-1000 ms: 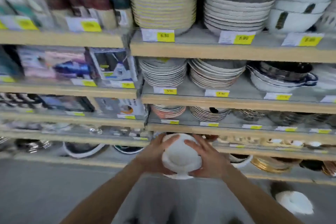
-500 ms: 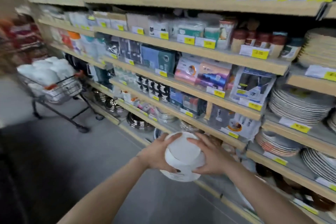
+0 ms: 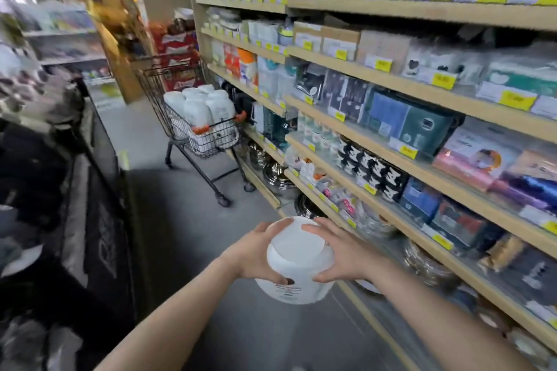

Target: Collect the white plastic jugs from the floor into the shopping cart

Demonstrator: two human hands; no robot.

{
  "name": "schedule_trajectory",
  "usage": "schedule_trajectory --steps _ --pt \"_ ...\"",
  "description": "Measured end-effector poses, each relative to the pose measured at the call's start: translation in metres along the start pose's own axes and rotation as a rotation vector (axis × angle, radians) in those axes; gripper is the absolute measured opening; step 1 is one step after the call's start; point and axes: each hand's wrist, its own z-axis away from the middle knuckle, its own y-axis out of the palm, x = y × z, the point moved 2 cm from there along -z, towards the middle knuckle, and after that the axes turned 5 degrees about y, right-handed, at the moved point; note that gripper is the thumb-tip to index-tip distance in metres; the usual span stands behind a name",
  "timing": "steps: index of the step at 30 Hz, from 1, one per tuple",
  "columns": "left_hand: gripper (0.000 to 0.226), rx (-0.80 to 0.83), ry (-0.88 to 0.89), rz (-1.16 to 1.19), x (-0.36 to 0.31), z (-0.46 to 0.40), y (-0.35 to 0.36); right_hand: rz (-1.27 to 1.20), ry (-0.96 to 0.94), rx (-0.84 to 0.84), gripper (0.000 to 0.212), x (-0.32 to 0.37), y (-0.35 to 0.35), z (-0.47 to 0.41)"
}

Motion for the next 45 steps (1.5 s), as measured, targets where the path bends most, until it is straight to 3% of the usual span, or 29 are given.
schedule_trajectory --steps 13,24,33,39,45 --pt "0.119 -0.134 -0.215 0.062 0.174 -0.142 -0.099 0.026 -0.187 0.102 0.098 -0.009 -0.057 -0.294" --pt "0.116 -0.177 -0.292 0.096 0.355 -0.189 -0.187 0.067 -0.281 0.139 0.099 0.056 -0.056 -0.514" --pt "0.114 -0.216 -0.254 0.141 0.52 -0.194 -0.291 -0.19 -0.218 0.069 0.094 0.154 -0.043 -0.664" --pt "0.107 -0.38 -0.253 0.295 0.611 -0.213 -0.342 -0.497 -0.186 -0.026 0.079 0.198 -0.043 -0.768" --pt "0.094 -0.537 -0.291 0.46 0.707 -0.263 -0.391 -0.595 -0.179 -0.095 0.067 0.218 -0.043 -0.89"
